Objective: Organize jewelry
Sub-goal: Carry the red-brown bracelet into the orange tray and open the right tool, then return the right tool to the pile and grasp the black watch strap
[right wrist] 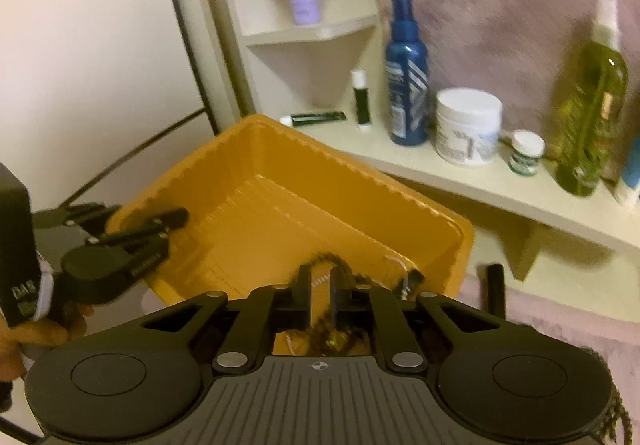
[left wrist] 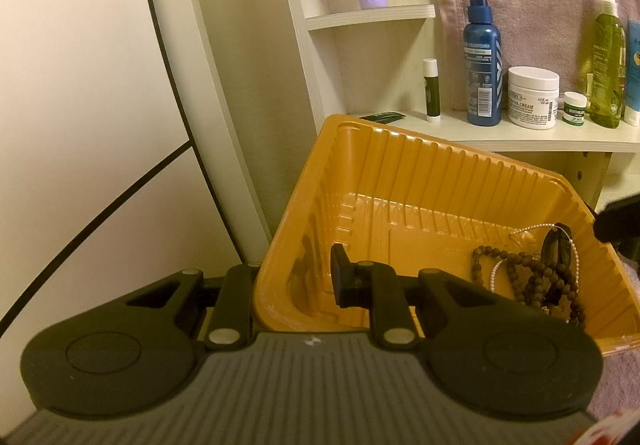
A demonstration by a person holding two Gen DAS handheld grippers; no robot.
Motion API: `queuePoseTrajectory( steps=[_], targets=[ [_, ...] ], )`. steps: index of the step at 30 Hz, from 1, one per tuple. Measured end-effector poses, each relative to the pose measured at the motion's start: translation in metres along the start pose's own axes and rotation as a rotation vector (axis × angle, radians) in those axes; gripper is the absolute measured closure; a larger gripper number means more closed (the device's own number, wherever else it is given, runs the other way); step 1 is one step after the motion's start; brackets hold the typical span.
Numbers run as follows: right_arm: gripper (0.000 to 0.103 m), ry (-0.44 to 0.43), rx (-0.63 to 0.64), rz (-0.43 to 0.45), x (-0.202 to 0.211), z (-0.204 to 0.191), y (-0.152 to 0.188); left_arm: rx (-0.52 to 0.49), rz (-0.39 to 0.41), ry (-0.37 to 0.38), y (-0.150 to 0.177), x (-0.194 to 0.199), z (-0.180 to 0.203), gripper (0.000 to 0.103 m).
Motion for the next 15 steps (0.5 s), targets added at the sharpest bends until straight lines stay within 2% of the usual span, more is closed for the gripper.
queuePoseTrajectory(
  steps=[7, 15],
  targets=[
    [0.080, 0.066, -0.043, -0.031, 0.006, 0.030, 0.023, 0.001, 0.000, -0.001, 0.000, 0.000, 0.000, 0.084],
    [0.069, 0.165, -0.105, -0.043, 0.031, 0.081, 0.053, 0.000, 0.002, 0.000, 0.001, -0.001, -0.001, 0.084]
  ],
)
Point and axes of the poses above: each gripper's, at about its wrist camera, not at the fingertips, and x roughly against the way its jaws point, z to its right, y to its underside, the point moved 9 cm from there along -x, roughly the way its jaws point, and after that the axes turned 3 degrees about z, right-handed, at the moved point
